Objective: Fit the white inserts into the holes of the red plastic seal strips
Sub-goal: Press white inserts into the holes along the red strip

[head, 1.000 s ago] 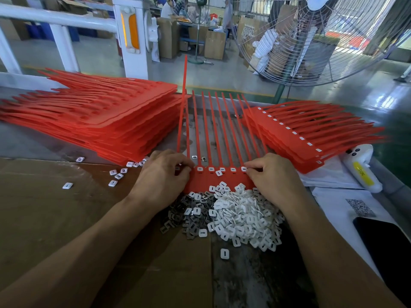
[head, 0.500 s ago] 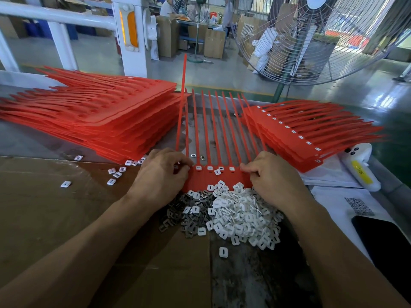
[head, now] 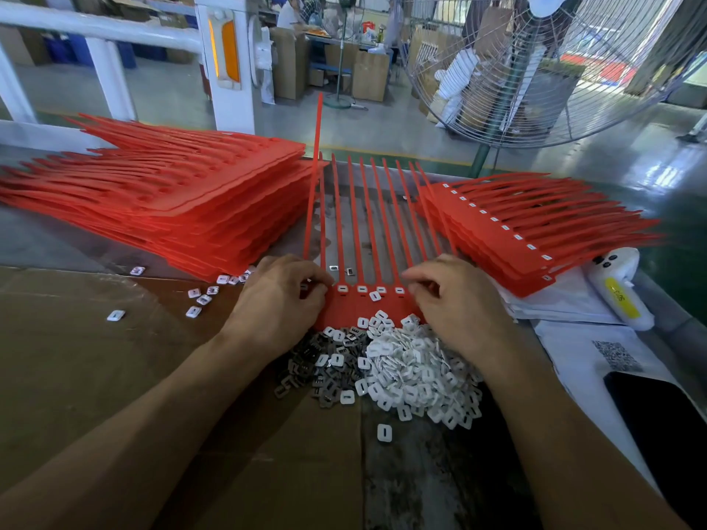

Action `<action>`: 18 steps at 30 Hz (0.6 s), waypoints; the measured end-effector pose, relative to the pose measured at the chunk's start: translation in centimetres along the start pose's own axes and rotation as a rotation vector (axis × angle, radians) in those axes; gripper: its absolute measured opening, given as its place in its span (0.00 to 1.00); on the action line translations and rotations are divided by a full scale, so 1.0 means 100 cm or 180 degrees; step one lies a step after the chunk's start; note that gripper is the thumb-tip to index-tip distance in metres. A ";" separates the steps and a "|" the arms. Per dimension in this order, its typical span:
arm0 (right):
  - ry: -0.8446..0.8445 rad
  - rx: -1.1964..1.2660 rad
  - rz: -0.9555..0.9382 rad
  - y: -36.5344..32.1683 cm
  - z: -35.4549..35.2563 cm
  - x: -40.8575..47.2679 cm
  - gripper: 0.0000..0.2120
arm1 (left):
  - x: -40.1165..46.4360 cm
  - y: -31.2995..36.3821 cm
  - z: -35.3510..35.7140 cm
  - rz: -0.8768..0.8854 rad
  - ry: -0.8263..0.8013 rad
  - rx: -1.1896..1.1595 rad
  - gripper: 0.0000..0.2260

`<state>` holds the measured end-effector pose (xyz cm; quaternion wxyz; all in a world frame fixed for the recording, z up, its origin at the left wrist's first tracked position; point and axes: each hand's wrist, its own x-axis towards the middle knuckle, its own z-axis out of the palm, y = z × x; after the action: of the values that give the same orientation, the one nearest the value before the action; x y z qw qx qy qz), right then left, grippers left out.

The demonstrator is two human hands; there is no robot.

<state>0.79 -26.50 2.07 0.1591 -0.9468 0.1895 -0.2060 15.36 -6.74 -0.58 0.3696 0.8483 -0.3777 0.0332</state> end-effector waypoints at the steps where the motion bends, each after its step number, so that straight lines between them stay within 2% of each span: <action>1: -0.0047 0.0064 -0.0090 -0.004 0.002 0.000 0.09 | 0.000 0.000 0.000 -0.0006 -0.0006 -0.0008 0.08; 5: -0.0244 0.0138 -0.0345 -0.016 0.012 0.003 0.09 | 0.000 0.001 0.000 -0.0003 -0.0012 -0.0026 0.08; 18: -0.0364 0.0034 -0.0412 -0.021 0.015 0.009 0.06 | -0.001 0.002 0.000 0.0013 0.0008 0.0006 0.08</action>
<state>2.79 -24.72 1.89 0.1610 -0.9664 0.1175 -0.1624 15.13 -6.78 -0.51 0.3692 0.8479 -0.3789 0.0354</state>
